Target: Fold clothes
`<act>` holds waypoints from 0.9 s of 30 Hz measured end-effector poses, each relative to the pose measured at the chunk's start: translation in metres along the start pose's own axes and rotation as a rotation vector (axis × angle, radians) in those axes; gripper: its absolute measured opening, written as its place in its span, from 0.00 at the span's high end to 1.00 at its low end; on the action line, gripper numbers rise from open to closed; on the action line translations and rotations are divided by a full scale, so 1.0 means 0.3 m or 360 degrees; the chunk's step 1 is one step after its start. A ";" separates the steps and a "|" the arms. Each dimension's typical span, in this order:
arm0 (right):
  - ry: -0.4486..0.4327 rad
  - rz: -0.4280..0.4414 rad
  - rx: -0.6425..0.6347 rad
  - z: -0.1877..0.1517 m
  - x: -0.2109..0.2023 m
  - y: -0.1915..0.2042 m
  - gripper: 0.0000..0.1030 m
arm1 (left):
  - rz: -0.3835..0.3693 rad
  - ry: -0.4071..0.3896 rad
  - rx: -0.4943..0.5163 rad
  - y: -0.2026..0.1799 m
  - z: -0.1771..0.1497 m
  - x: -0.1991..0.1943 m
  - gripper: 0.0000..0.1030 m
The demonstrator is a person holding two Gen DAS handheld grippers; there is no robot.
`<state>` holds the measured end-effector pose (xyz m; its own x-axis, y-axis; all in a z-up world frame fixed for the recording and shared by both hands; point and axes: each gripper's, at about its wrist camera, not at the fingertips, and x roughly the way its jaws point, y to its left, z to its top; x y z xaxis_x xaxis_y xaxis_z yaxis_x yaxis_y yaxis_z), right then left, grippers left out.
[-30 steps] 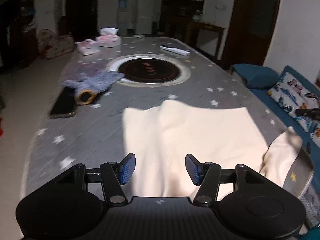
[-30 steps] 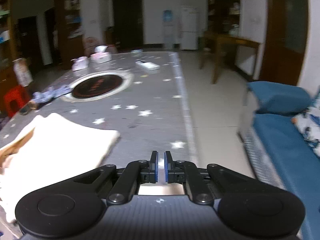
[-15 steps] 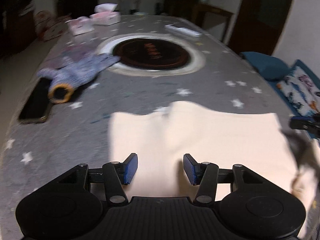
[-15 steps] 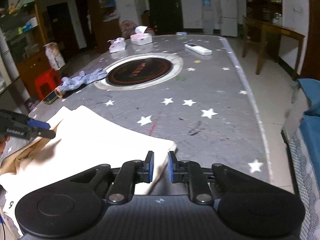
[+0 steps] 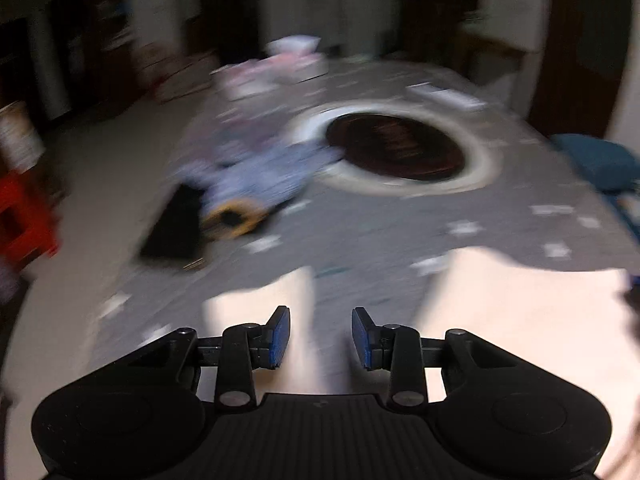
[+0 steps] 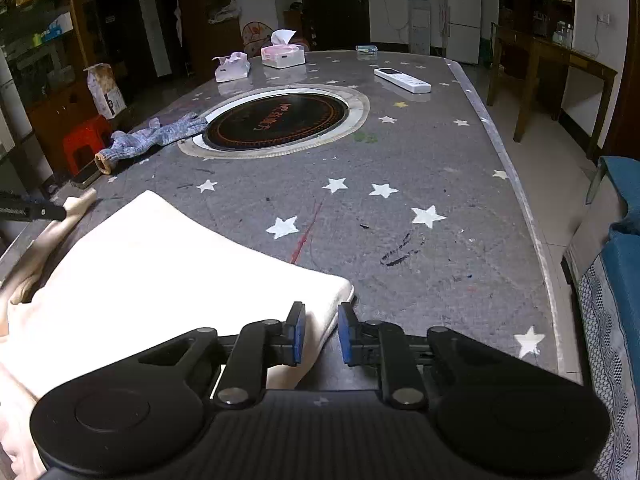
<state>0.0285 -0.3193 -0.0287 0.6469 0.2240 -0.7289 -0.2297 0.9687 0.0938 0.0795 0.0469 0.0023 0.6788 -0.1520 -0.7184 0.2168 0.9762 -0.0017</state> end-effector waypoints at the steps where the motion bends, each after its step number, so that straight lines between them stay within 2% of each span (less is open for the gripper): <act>1: -0.0001 -0.0002 -0.0003 0.001 0.001 0.002 0.83 | -0.0069 -0.0002 0.0044 -0.028 0.003 0.008 0.62; 3: -0.0001 0.0003 -0.0003 0.002 0.003 0.003 0.82 | -0.0204 -0.0006 0.0131 -0.084 0.009 0.024 0.60; 4: 0.0001 0.0006 -0.0002 0.002 0.004 0.004 0.80 | -0.0229 0.0001 0.0161 -0.106 0.010 0.042 0.60; 7: 0.0005 0.0011 -0.0007 0.001 0.007 0.009 0.78 | -0.0259 0.0033 0.0175 -0.131 0.008 0.086 0.51; 10: 0.0008 0.0013 -0.0012 0.002 0.009 0.011 0.78 | -0.0283 0.0057 0.0187 -0.149 0.007 0.124 0.53; 11: 0.0009 0.0012 -0.0012 0.001 0.009 0.010 0.78 | -0.0289 0.0061 0.0188 -0.151 0.008 0.133 0.61; 12: 0.0010 0.0012 -0.0008 0.001 0.011 0.008 0.78 | -0.0300 0.0064 0.0181 -0.154 0.007 0.139 0.82; 14: 0.0009 0.0009 0.0001 0.000 0.013 0.004 0.78 | -0.0311 0.0053 0.0172 -0.167 0.003 0.134 0.91; 15: 0.0009 0.0008 0.0004 -0.001 0.013 0.002 0.78 | -0.0300 0.0010 0.0205 -0.183 -0.002 0.110 0.92; 17: 0.0008 0.0008 0.0003 -0.004 0.012 0.002 0.78 | -0.0326 -0.0092 0.0344 -0.238 -0.023 0.036 0.92; 19: 0.0009 0.0006 0.0004 -0.006 0.012 0.000 0.78 | -0.0434 -0.0142 0.0489 -0.290 -0.051 -0.028 0.92; 22: 0.0008 0.0001 0.0010 -0.005 0.013 -0.006 0.78 | -0.0602 -0.0160 0.0688 -0.347 -0.102 -0.086 0.83; 24: 0.0005 -0.0001 0.0013 -0.006 0.011 -0.008 0.78 | -0.0650 -0.0181 0.0716 -0.349 -0.114 -0.105 0.70; 27: 0.0003 0.0002 0.0010 -0.007 0.008 -0.007 0.78 | -0.0559 -0.0193 0.0640 -0.316 -0.090 -0.087 0.68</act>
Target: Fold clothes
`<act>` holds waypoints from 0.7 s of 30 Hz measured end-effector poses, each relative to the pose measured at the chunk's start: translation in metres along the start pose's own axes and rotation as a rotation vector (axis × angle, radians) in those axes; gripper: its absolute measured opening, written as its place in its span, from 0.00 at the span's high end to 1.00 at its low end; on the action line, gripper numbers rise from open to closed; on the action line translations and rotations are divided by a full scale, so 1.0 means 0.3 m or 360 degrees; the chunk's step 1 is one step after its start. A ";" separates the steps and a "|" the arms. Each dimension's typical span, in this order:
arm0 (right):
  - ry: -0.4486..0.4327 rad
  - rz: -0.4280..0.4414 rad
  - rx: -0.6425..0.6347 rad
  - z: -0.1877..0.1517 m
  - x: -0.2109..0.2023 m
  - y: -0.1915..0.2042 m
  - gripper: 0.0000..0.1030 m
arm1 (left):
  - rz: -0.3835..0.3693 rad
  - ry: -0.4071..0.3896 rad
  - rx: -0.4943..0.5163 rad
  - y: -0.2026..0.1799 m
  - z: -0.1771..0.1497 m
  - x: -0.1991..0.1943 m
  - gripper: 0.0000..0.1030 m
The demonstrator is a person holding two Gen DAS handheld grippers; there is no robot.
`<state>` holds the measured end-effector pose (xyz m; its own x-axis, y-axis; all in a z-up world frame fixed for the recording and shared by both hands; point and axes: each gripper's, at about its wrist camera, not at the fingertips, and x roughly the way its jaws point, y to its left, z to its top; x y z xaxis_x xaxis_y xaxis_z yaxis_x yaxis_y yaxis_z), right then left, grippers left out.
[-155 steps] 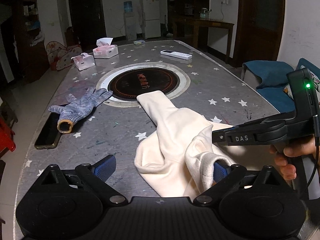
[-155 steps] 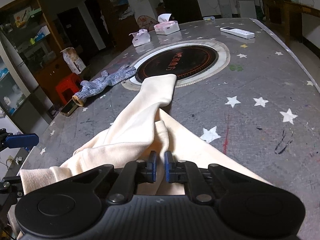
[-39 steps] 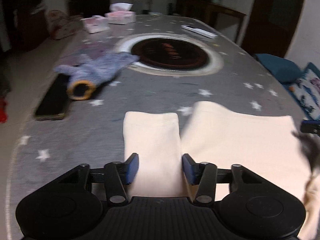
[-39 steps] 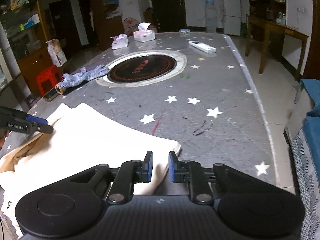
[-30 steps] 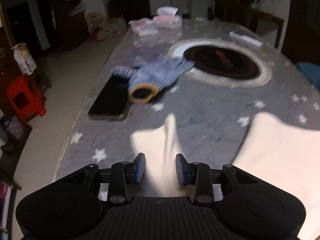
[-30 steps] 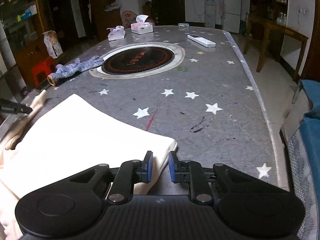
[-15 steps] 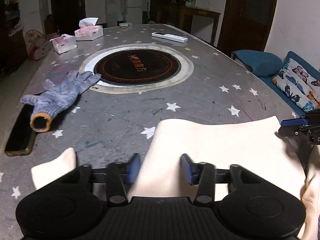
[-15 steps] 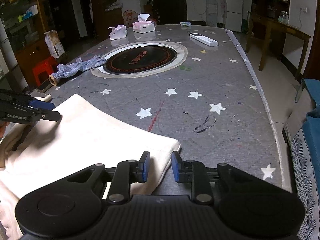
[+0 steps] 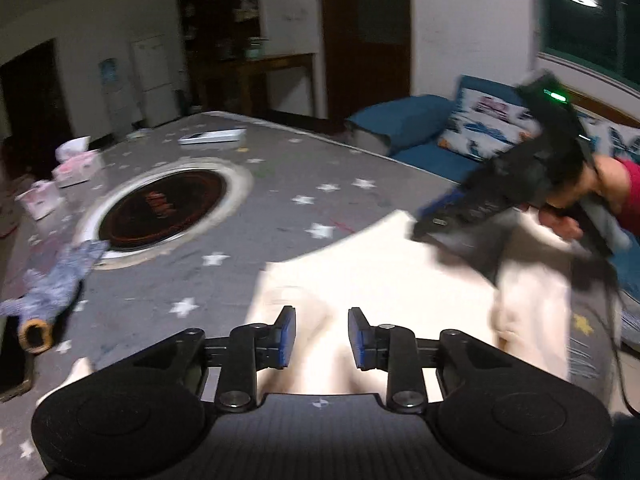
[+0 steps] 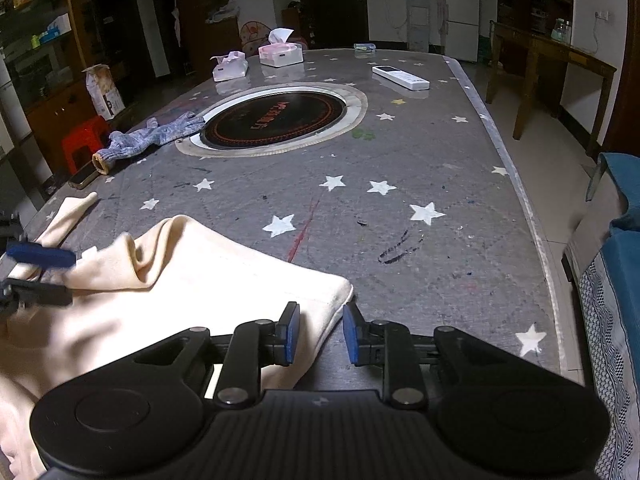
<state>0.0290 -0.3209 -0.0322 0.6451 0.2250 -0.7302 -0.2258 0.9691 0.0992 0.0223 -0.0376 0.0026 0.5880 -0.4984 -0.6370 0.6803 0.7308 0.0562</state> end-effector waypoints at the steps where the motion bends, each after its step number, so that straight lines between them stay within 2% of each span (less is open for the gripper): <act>1: 0.0000 0.0000 -0.0001 0.000 0.000 0.000 0.78 | 0.0036 0.0010 -0.0035 0.019 0.004 0.007 0.66; 3: 0.0001 -0.0002 0.0000 0.000 0.002 -0.002 0.78 | 0.0094 0.0049 -0.0084 0.048 0.012 0.036 0.52; 5: 0.0006 -0.0002 0.0008 0.000 0.005 -0.003 0.77 | 0.0074 0.0076 -0.0071 0.047 0.007 0.055 0.52; 10: 0.0010 -0.0006 0.0012 -0.001 0.002 -0.007 0.77 | -0.0133 0.0062 0.0042 -0.008 -0.007 0.064 0.51; 12: 0.0016 -0.0013 0.0015 0.000 0.002 -0.013 0.77 | -0.0141 0.0076 0.0091 -0.031 -0.017 0.067 0.50; 14: 0.0027 -0.0010 0.0023 0.000 0.007 -0.018 0.77 | -0.0096 0.0128 0.0129 -0.042 -0.024 0.092 0.50; 16: 0.0038 -0.0003 0.0031 0.000 0.016 -0.019 0.77 | -0.0094 0.0170 0.0141 -0.050 -0.036 0.120 0.51; 19: 0.0052 0.0010 0.0031 0.000 0.026 -0.013 0.78 | -0.0081 0.0199 0.0137 -0.048 -0.044 0.142 0.61; 21: 0.0058 0.0008 0.0019 0.001 0.032 -0.007 0.80 | -0.0074 0.0188 0.0117 -0.033 -0.041 0.136 0.80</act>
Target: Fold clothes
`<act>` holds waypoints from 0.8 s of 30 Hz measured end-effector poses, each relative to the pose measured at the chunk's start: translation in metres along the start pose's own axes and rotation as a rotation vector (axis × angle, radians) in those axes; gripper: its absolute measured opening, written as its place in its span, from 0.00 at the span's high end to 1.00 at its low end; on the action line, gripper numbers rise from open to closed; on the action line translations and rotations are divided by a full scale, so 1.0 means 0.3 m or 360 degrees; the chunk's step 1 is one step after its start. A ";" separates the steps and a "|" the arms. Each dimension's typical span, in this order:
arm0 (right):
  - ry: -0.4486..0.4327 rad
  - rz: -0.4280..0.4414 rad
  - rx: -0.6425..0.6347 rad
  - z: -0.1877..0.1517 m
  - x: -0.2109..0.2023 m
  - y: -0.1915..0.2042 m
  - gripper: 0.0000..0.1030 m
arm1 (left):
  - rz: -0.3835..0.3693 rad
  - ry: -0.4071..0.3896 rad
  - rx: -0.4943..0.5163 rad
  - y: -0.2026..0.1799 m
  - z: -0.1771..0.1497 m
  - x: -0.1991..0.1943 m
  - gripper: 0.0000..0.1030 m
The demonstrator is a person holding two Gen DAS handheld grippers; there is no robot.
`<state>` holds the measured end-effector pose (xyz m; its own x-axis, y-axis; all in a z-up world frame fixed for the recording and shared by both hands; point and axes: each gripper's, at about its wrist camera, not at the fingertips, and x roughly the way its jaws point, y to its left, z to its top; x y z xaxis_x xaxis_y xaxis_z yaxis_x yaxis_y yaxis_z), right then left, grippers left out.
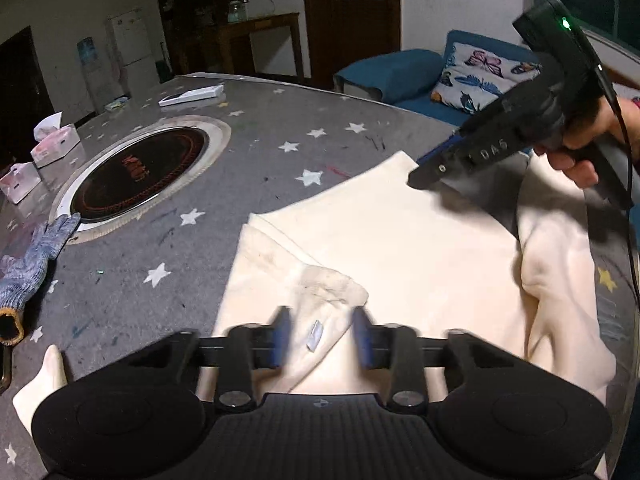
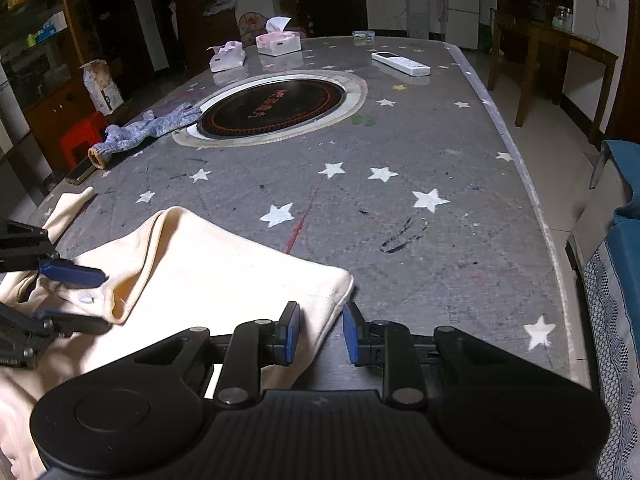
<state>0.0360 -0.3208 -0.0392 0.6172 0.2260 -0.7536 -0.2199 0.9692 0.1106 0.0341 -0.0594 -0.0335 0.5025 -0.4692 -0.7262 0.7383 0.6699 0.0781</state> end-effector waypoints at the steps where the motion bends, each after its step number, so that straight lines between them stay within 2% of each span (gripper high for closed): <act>1: 0.0002 -0.0004 -0.0009 0.002 0.003 0.003 0.84 | 0.0010 -0.0006 -0.0011 0.010 0.002 -0.001 0.84; 2: 0.0004 -0.0005 -0.0018 0.005 0.006 0.006 0.87 | 0.0024 -0.0014 -0.0029 0.022 0.003 -0.004 0.90; 4: 0.0000 -0.0013 -0.0035 0.014 0.010 0.012 0.96 | 0.0060 -0.0039 -0.0080 0.053 0.006 -0.019 0.91; 5: -0.0007 -0.0020 -0.0047 0.021 0.010 0.016 0.96 | 0.0079 -0.0052 -0.0106 0.068 0.008 -0.026 0.92; 13: -0.0133 -0.0063 -0.0213 0.194 0.038 0.068 0.97 | 0.0373 -0.0122 -0.0422 0.311 0.065 -0.055 0.93; 18: -0.0202 -0.0149 -0.0323 0.333 0.132 0.106 0.97 | 0.0554 -0.0059 -0.0596 0.445 0.067 -0.009 0.93; 21: -0.0175 -0.0157 -0.0358 0.363 0.179 0.111 0.94 | 0.0565 -0.0005 -0.0665 0.488 0.048 0.015 0.92; 24: -0.0155 -0.0123 -0.0405 0.345 0.158 0.122 0.91 | 0.0594 0.0015 -0.0700 0.498 0.030 0.011 0.89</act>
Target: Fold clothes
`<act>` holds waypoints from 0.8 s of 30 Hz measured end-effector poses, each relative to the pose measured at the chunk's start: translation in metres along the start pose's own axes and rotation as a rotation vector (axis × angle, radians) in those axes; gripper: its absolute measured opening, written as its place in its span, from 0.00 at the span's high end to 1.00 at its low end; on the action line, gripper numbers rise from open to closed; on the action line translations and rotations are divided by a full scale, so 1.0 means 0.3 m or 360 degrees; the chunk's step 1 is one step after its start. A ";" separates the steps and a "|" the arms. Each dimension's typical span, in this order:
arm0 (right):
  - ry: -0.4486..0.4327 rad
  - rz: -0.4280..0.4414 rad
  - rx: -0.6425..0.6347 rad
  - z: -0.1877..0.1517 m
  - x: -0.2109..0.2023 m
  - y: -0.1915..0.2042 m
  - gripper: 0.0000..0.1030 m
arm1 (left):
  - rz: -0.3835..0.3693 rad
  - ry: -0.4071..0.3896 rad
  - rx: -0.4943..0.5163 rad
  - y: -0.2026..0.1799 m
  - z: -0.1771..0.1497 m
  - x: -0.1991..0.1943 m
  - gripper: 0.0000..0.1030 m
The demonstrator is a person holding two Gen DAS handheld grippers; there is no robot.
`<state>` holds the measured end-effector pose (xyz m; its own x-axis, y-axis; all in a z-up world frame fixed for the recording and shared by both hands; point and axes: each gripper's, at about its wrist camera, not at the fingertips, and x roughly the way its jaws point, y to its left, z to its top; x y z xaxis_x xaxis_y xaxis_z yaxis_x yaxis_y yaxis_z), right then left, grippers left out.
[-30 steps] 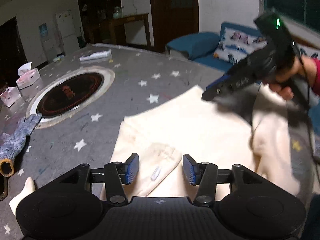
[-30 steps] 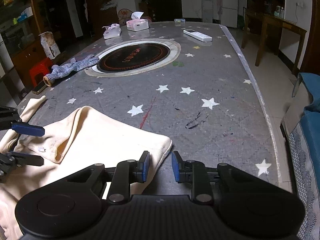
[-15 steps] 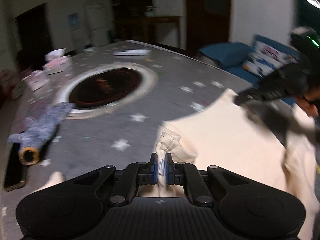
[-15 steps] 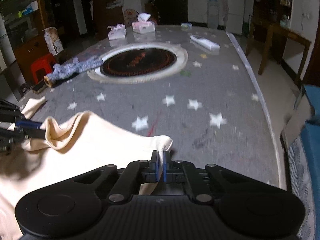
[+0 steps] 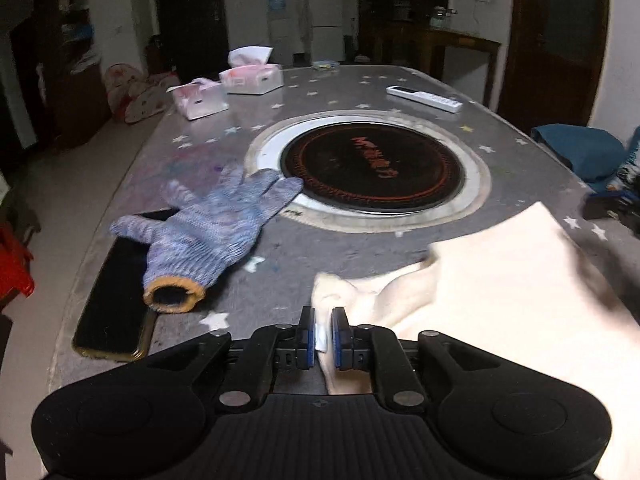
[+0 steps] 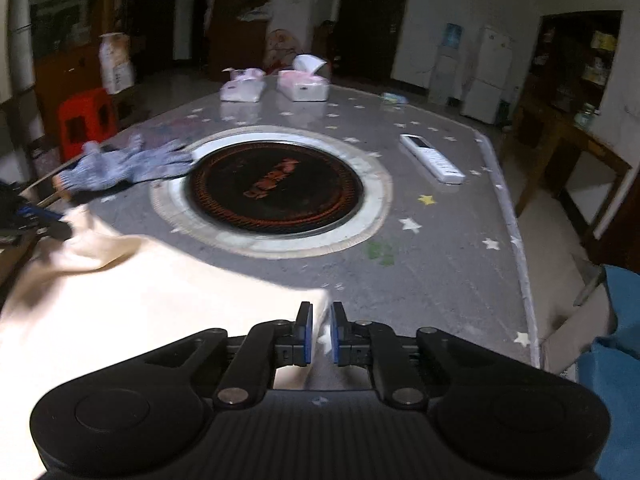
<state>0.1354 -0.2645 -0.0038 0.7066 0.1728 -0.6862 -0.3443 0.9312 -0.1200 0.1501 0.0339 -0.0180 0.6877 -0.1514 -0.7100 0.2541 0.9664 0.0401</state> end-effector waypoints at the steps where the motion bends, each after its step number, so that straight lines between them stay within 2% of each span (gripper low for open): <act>1: 0.0005 0.0023 -0.0018 -0.008 -0.014 0.008 0.90 | 0.0009 -0.0007 -0.0008 0.001 -0.004 -0.011 0.89; 6: 0.0081 0.0198 -0.0126 -0.090 -0.104 0.102 0.84 | -0.0066 -0.0072 -0.0057 -0.010 -0.028 -0.109 0.89; 8: 0.0108 0.0276 -0.0157 -0.122 -0.128 0.152 0.82 | -0.0059 -0.0091 -0.0051 -0.016 -0.049 -0.147 0.87; 11: 0.0135 0.0393 -0.0213 -0.164 -0.153 0.244 0.78 | -0.0023 -0.0109 -0.0086 0.002 -0.091 -0.193 0.82; 13: 0.0145 0.0469 -0.0264 -0.185 -0.160 0.311 0.77 | 0.0049 -0.0098 -0.0114 0.031 -0.127 -0.206 0.77; 18: 0.0134 0.0617 -0.0356 -0.211 -0.157 0.465 0.77 | 0.0136 -0.0024 -0.0245 0.123 -0.191 -0.208 0.77; 23: 0.0098 0.0713 -0.0488 -0.226 -0.181 0.574 0.77 | 0.0151 0.0001 -0.0308 0.177 -0.220 -0.204 0.76; 24: 0.0088 0.0740 -0.0510 -0.229 -0.192 0.592 0.77 | 0.0151 -0.0003 -0.0317 0.179 -0.216 -0.201 0.73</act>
<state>-0.0088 -0.1312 -0.0348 0.4053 0.5164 -0.7544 -0.7879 0.6158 -0.0018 0.0782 0.1085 -0.0185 0.7035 -0.0578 -0.7083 0.0488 0.9983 -0.0330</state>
